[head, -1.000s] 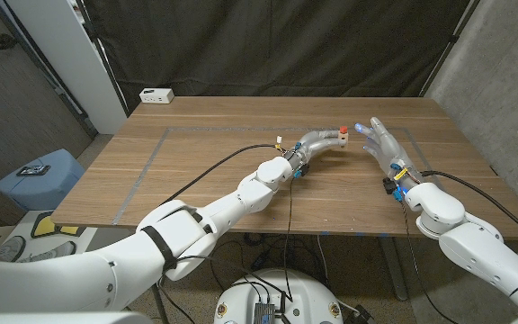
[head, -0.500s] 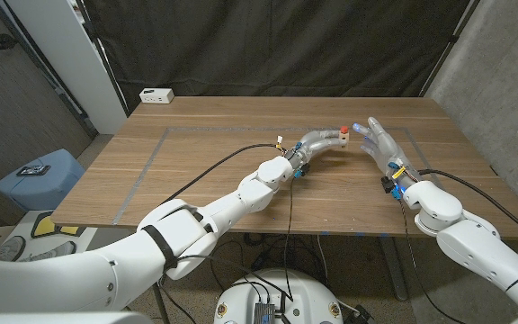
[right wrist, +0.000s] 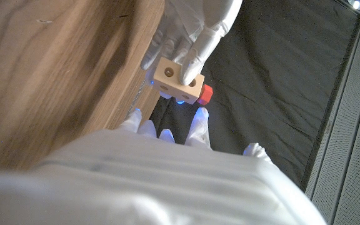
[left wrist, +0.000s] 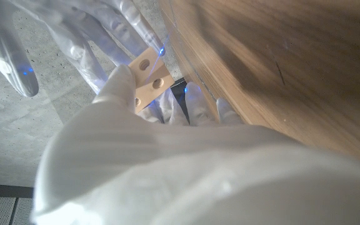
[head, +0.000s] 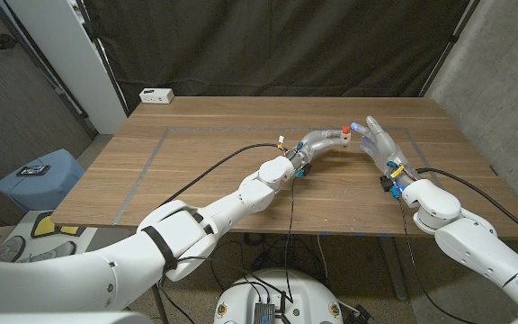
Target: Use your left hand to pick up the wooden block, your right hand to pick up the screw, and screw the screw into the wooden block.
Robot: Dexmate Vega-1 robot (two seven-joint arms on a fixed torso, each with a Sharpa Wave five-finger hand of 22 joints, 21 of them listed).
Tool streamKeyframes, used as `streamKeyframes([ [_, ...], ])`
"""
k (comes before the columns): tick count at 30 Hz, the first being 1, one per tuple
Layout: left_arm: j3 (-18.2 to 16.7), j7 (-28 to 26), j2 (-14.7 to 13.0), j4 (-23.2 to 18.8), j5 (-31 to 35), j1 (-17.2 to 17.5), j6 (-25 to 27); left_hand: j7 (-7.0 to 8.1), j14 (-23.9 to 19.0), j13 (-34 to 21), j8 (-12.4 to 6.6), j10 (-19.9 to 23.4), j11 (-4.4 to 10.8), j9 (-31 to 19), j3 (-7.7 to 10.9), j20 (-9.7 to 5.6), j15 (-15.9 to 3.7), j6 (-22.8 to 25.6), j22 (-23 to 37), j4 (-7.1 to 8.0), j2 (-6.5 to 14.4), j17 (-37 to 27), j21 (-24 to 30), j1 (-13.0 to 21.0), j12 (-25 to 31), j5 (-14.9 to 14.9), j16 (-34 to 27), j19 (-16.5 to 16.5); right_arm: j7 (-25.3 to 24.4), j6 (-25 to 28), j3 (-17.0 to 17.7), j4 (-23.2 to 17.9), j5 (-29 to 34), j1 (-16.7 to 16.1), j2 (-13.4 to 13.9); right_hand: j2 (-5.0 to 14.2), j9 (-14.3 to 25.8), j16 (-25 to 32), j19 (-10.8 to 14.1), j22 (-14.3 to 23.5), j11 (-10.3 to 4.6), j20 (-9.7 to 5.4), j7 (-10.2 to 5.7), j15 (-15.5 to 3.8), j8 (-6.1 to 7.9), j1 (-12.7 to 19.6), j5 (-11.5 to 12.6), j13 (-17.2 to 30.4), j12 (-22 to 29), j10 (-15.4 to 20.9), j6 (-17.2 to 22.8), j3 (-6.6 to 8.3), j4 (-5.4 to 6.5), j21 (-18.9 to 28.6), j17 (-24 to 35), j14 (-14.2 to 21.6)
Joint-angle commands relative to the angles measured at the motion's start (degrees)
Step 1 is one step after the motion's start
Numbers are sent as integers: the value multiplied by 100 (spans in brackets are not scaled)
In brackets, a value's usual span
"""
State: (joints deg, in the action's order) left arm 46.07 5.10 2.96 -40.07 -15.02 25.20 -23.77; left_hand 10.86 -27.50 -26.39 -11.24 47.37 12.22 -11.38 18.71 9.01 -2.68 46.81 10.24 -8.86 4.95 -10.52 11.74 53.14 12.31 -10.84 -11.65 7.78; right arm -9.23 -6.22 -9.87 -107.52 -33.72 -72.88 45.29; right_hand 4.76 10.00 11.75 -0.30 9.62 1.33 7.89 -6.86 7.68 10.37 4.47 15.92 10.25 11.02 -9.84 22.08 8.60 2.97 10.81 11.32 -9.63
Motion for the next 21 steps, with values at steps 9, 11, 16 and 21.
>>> streamKeyframes([
  [9,32,-70,-127,-357,46,143,146,94,11,-6,-31,17,44,-3,71,70,-284,93,31,31,124,-30,1,15,-3,-54,-4,-10,93,-92,-94,122,-54,97,1,-4,27,-1,22,13,6,18,-24,-7,0,29,35,26,1,-268,-20,-10,35,10,24,-710],
  [11,34,-80,-146,-395,52,157,159,101,13,-6,-28,14,42,-3,73,82,-271,83,31,39,130,-31,1,4,-3,-54,-3,-11,87,-88,-103,116,-47,101,6,-4,27,0,21,13,7,19,-22,-6,2,29,35,26,2,-266,-20,-10,36,9,24,-708],
  [16,30,-86,-181,-460,51,182,174,86,11,-8,-31,11,43,-4,84,80,-266,83,31,38,130,-26,2,-3,-2,-55,0,-11,102,-90,-127,115,-55,114,8,-6,27,0,24,13,9,17,-21,-5,7,27,35,26,2,-265,-17,-12,38,10,25,-708],
  [21,23,-94,-220,-539,42,214,218,100,5,-9,-41,26,44,-5,83,74,-268,103,31,43,123,-26,3,-23,5,-52,-2,-9,106,-60,-140,92,-64,114,32,-5,27,2,32,13,8,14,-23,-9,10,26,35,27,1,-267,-15,-12,39,12,25,-702],
])
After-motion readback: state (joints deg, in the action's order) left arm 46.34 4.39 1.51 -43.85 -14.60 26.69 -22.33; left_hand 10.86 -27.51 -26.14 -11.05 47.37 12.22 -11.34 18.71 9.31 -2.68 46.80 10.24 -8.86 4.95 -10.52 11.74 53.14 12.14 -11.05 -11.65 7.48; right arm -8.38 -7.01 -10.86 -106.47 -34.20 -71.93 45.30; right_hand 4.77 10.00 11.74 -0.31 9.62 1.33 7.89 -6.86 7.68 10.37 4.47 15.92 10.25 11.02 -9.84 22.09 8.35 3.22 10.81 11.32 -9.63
